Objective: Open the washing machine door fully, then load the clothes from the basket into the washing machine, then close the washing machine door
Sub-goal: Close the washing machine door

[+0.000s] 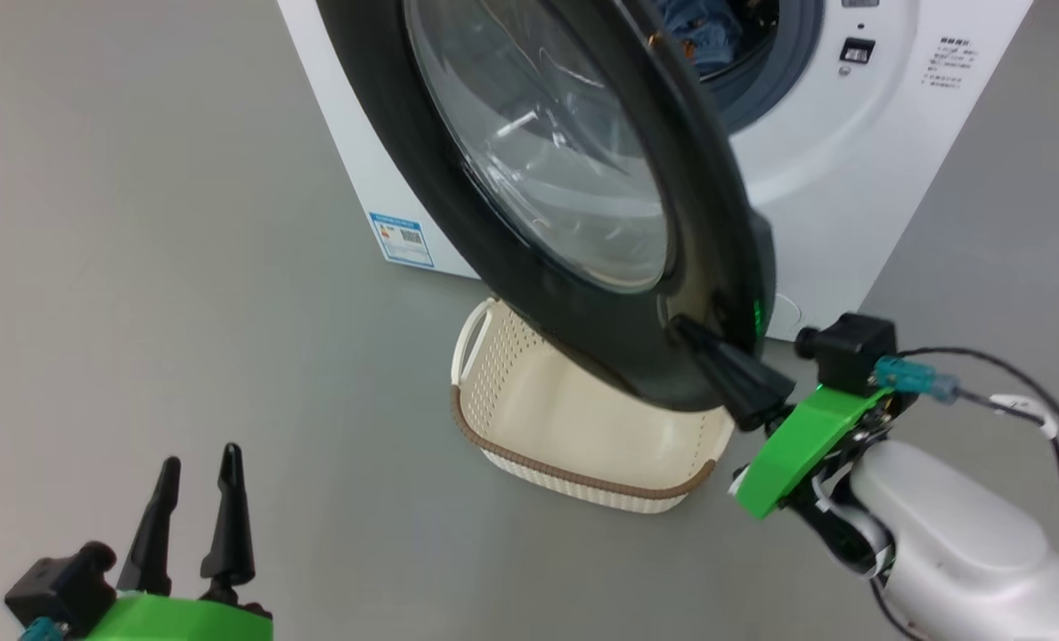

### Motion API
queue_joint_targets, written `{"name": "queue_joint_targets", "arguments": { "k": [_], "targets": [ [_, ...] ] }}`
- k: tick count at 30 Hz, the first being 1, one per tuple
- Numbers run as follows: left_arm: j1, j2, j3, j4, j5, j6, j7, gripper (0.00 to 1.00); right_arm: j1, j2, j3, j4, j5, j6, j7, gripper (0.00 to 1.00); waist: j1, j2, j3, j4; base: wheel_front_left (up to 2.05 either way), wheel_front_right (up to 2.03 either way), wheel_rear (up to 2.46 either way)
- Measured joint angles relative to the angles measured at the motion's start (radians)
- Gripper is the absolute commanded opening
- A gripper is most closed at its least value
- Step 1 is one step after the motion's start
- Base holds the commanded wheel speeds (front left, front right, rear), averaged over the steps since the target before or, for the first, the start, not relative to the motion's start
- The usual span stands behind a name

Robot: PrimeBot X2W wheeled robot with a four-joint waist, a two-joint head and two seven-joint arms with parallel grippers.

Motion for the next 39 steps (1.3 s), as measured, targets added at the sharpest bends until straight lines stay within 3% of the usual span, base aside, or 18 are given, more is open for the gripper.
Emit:
{"name": "queue_joint_targets", "arguments": {
  "k": [23,39],
  "targets": [
    [-0.110,-0.017,-0.018,-0.029,-0.010,0.000,0.000,1.00,-0.228,-0.128,-0.124,0.075,-0.019,0.001,0.000,0.00,0.0000,0.0000,0.193,0.009,0.00,0.00,0.00],
    [-0.183,-0.030,-0.038,-0.058,-0.010,-0.002,-0.002,1.00,-0.466,-0.197,-0.138,0.144,0.001,0.002,0.000,0.00,0.0000,0.0000,0.335,0.035,0.00,0.00,0.00]
  ]
}}
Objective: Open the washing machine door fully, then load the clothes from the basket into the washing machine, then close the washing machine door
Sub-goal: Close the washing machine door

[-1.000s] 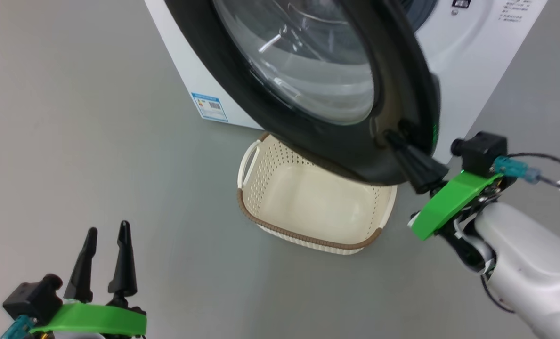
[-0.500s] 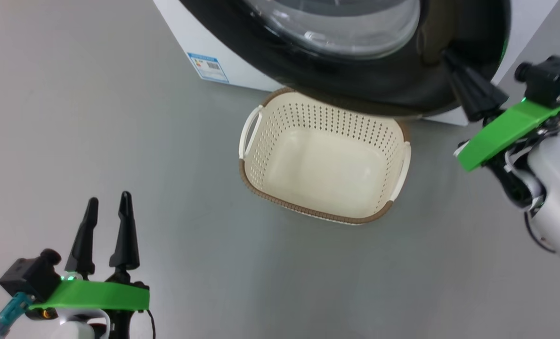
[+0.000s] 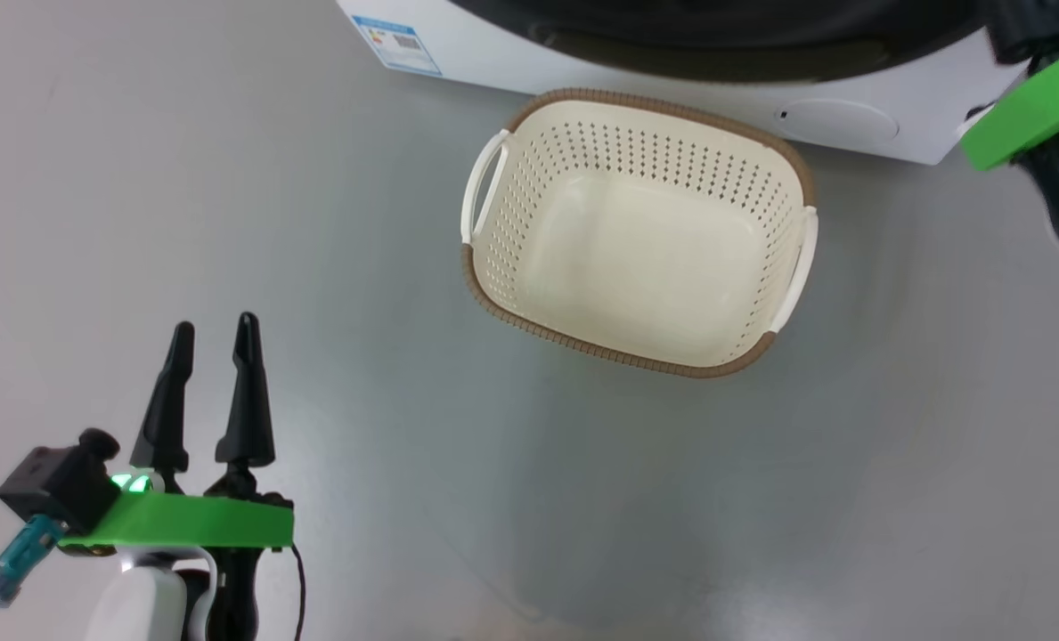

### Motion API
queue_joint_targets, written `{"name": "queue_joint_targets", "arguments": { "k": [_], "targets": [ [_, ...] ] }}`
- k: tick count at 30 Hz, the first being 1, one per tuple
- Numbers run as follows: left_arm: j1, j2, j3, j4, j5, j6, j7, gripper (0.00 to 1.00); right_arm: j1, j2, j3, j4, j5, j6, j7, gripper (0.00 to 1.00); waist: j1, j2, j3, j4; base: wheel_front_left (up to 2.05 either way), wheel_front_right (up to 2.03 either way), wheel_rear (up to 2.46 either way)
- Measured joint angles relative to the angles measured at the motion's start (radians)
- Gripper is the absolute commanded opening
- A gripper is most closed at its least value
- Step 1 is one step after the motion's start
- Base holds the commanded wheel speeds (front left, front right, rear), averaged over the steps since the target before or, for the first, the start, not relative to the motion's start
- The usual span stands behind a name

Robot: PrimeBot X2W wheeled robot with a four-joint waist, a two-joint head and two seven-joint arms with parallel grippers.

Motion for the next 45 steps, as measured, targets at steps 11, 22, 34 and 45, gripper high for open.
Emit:
{"name": "queue_joint_targets", "arguments": {
  "k": [11,22,34,45],
  "targets": [
    [-0.015,-0.001,-0.003,-0.005,0.000,0.000,-0.001,1.00,-0.086,-0.003,-0.045,0.049,-0.042,0.010,0.000,0.00,-0.0002,0.0000,0.044,0.021,0.00,0.00,0.00],
    [-0.015,-0.003,-0.004,-0.004,0.000,0.000,-0.002,1.00,-0.088,0.013,-0.061,0.067,-0.063,0.008,0.000,0.00,-0.0002,0.0000,0.016,0.013,0.00,0.00,0.00],
    [-0.013,0.007,-0.008,0.012,0.000,0.000,-0.002,1.00,0.043,0.045,-0.058,0.002,-0.061,0.002,0.000,1.00,-0.0002,0.0000,-0.060,-0.023,0.00,0.00,0.00],
    [0.020,0.046,-0.016,0.036,0.000,0.000,-0.002,1.00,0.193,0.073,-0.032,-0.106,-0.060,0.002,0.000,1.00,-0.0003,0.0000,-0.170,-0.087,0.00,0.00,0.00]
  ]
}}
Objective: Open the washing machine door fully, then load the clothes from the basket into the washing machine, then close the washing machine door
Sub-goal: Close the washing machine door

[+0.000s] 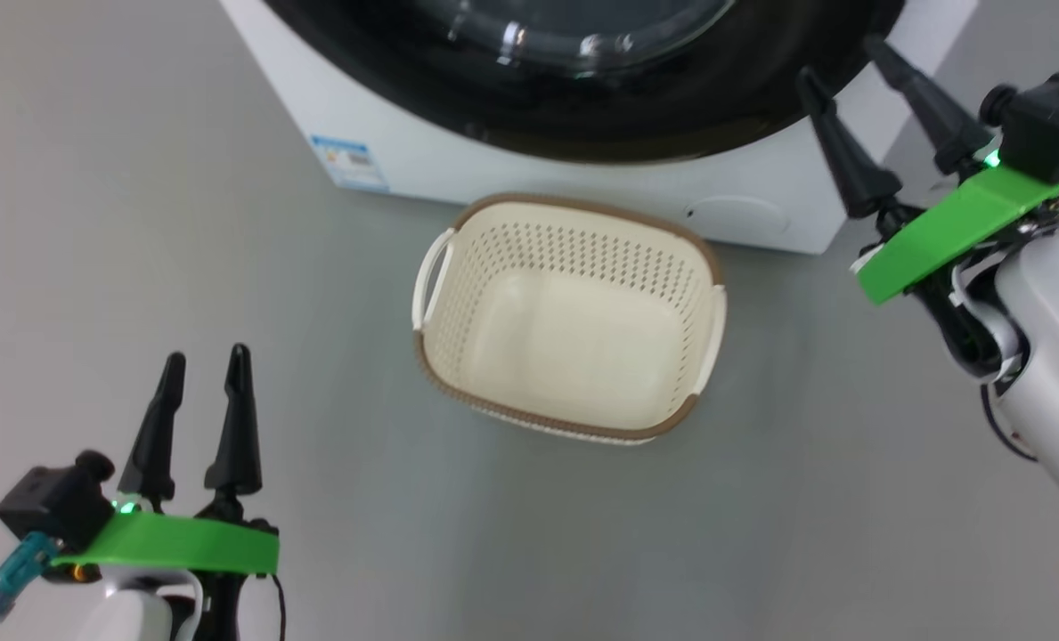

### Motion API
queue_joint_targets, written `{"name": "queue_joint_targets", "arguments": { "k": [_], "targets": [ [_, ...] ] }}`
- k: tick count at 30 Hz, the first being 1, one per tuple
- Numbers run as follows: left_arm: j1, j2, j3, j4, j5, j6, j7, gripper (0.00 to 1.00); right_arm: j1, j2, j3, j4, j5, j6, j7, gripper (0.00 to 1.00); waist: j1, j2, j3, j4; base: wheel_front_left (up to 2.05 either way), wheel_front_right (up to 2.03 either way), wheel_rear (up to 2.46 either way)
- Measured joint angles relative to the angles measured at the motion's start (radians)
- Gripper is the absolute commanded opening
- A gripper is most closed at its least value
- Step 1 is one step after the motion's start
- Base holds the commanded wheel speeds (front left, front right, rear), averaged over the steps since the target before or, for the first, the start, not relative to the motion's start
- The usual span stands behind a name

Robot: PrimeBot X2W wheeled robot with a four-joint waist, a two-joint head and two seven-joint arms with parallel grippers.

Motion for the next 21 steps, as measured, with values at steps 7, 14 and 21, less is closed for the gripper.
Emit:
{"name": "queue_joint_targets", "arguments": {
  "k": [7,14,21],
  "targets": [
    [0.043,0.015,0.001,0.009,0.000,0.000,0.000,1.00,0.107,0.022,-0.042,-0.058,-0.001,0.000,0.000,1.00,0.0000,0.0000,-0.075,-0.062,0.00,0.00,0.00],
    [0.083,0.032,0.015,0.011,0.002,0.001,0.000,1.00,0.254,0.061,-0.107,-0.137,-0.018,0.000,0.000,1.00,0.0000,0.0000,-0.134,-0.136,0.00,0.00,0.00],
    [0.116,0.034,0.015,0.009,0.010,0.018,0.000,1.00,0.369,0.079,-0.153,-0.181,-0.035,0.000,0.000,1.00,0.0001,0.0000,-0.188,-0.210,0.00,0.00,0.00]
  ]
}}
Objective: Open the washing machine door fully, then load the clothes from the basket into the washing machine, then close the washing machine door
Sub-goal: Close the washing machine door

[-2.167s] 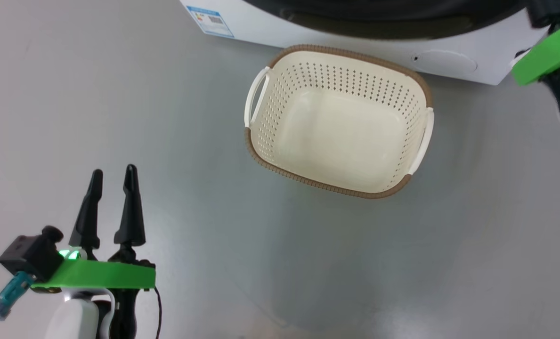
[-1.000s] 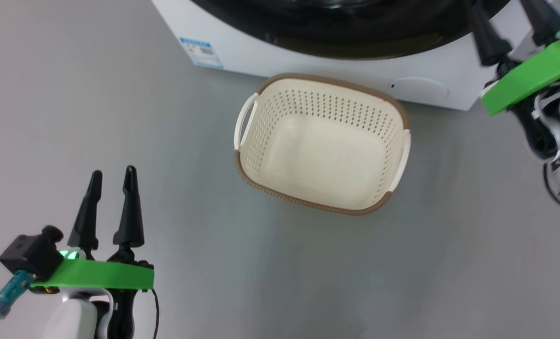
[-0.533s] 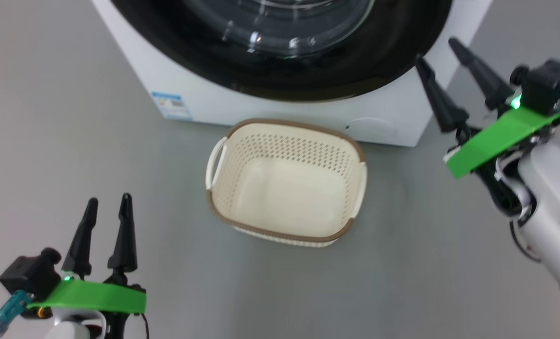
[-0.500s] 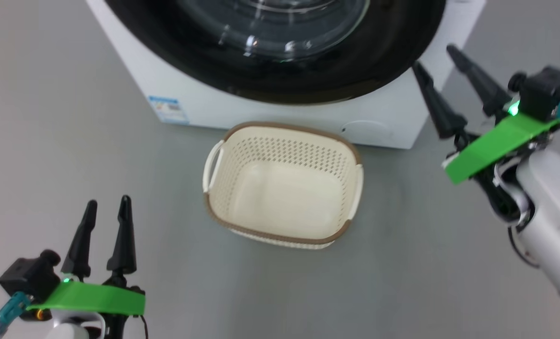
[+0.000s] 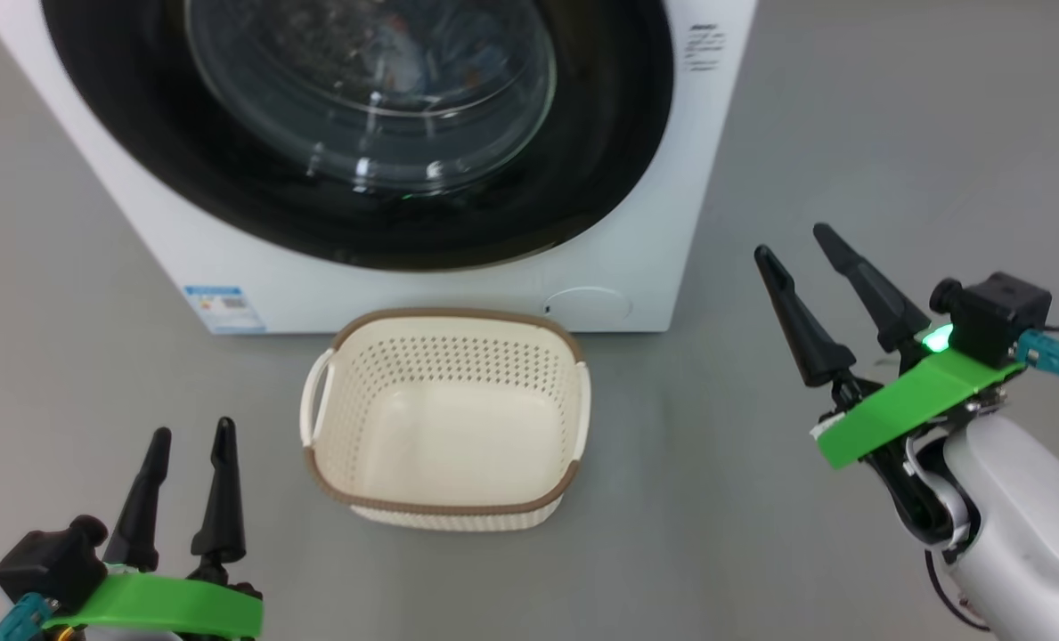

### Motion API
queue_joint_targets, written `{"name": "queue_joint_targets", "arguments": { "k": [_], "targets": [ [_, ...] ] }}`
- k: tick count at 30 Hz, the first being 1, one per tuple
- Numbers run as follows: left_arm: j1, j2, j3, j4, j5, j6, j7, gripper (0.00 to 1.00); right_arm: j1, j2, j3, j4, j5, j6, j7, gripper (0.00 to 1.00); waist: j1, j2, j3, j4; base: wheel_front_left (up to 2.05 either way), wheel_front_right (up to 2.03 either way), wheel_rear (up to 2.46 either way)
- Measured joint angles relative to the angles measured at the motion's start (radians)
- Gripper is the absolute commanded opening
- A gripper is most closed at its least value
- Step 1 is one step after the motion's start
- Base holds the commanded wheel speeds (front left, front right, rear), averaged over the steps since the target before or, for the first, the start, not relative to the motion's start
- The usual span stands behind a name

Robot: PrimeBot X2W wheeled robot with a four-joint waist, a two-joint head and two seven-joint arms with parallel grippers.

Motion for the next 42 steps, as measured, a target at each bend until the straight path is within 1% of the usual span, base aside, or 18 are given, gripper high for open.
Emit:
{"name": "queue_joint_targets", "arguments": {
  "k": [8,15,21,23,25,28,38,42],
  "targets": [
    [0.037,0.000,-0.005,-0.018,-0.021,0.000,0.010,1.00,0.104,0.020,-0.068,-0.030,-0.015,0.000,0.000,1.00,0.0000,0.0000,-0.056,-0.061,0.00,0.00,0.00],
    [0.045,0.002,-0.006,-0.028,-0.046,-0.001,0.010,1.00,0.193,0.042,-0.135,-0.053,-0.037,0.000,0.000,1.00,0.0000,0.0000,-0.092,-0.088,0.00,0.00,0.00],
    [0.071,0.010,-0.006,-0.032,-0.046,0.000,0.010,1.00,0.244,0.047,-0.163,-0.066,-0.055,0.000,0.000,1.00,0.0001,0.0000,-0.116,-0.099,0.00,0.00,0.00],
    [0.077,0.011,-0.006,-0.033,-0.042,0.010,0.010,1.00,0.256,0.048,-0.171,-0.066,-0.056,0.000,0.000,1.00,0.0001,0.0000,-0.122,-0.103,0.00,0.00,0.00],
    [0.080,0.011,-0.006,-0.033,-0.042,0.010,0.010,1.00,0.268,0.048,-0.176,-0.066,-0.062,0.000,0.000,1.00,0.0000,0.0000,-0.126,-0.105,0.00,0.00,0.00],
    [0.080,0.011,-0.006,-0.035,-0.034,0.019,0.010,1.00,0.276,0.049,-0.179,-0.062,-0.068,0.000,0.000,1.00,0.0000,0.0000,-0.129,-0.106,0.00,0.00,0.00],
    [0.080,0.020,-0.003,-0.036,-0.033,0.019,0.009,1.00,0.278,0.056,-0.190,-0.039,-0.096,0.000,0.000,1.00,0.0000,0.0000,-0.131,-0.101,0.00,0.00,0.00],
    [0.080,0.025,-0.003,-0.037,-0.032,0.027,0.009,1.00,0.282,0.059,-0.193,-0.034,-0.100,0.000,0.000,1.00,0.0001,0.0000,-0.131,-0.101,0.00,0.00,0.00]
  ]
}}
